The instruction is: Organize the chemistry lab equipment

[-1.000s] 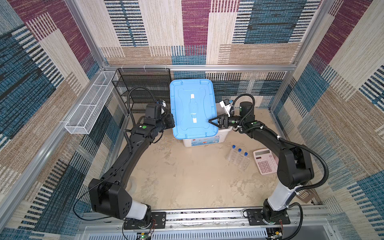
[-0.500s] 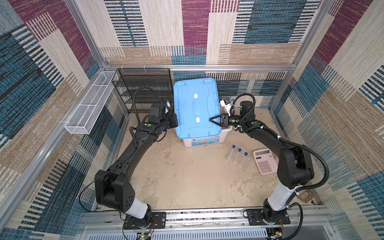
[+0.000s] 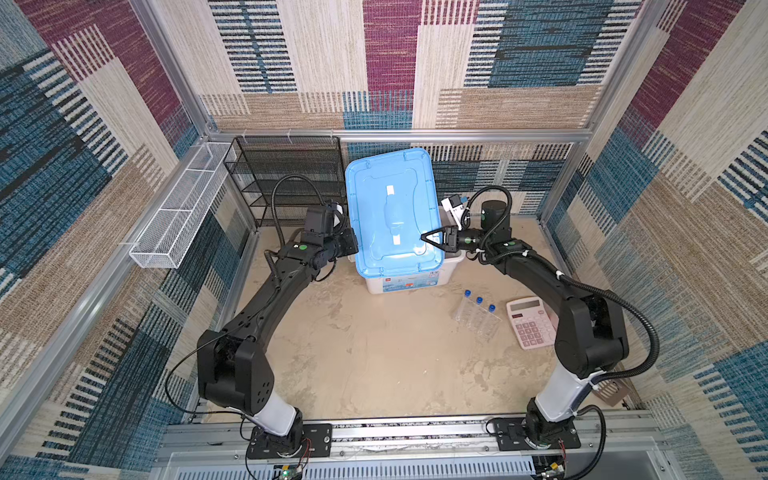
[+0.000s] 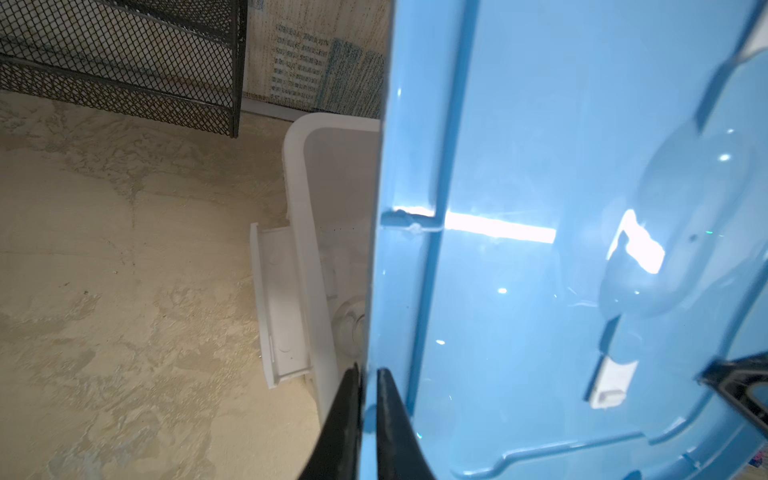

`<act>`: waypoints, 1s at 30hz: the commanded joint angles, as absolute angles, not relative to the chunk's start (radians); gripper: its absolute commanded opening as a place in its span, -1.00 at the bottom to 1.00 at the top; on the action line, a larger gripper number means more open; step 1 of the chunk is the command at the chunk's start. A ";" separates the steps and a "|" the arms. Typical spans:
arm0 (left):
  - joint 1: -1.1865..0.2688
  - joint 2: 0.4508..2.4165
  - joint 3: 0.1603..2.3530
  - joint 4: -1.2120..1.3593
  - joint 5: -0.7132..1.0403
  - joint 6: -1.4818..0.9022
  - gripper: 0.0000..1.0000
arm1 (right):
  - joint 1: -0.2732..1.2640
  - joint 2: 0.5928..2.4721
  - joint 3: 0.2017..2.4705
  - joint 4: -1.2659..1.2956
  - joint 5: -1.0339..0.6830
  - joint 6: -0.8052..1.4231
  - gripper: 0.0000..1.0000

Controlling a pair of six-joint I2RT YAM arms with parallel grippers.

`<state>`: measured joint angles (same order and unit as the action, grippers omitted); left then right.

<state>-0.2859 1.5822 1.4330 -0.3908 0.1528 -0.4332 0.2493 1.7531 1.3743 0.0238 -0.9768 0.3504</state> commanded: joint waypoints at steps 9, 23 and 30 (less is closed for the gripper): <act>-0.288 1.520 1.431 -0.355 0.093 -0.425 0.17 | 0.247 1.663 1.400 0.025 -0.842 0.329 -0.79; -0.288 1.506 1.533 -0.414 0.163 -0.380 0.77 | 0.333 1.679 1.596 -0.225 -0.138 -0.032 -0.80; -0.287 1.469 1.563 -0.405 0.171 -0.354 0.97 | 0.473 1.603 1.515 -0.090 0.235 -0.291 -0.79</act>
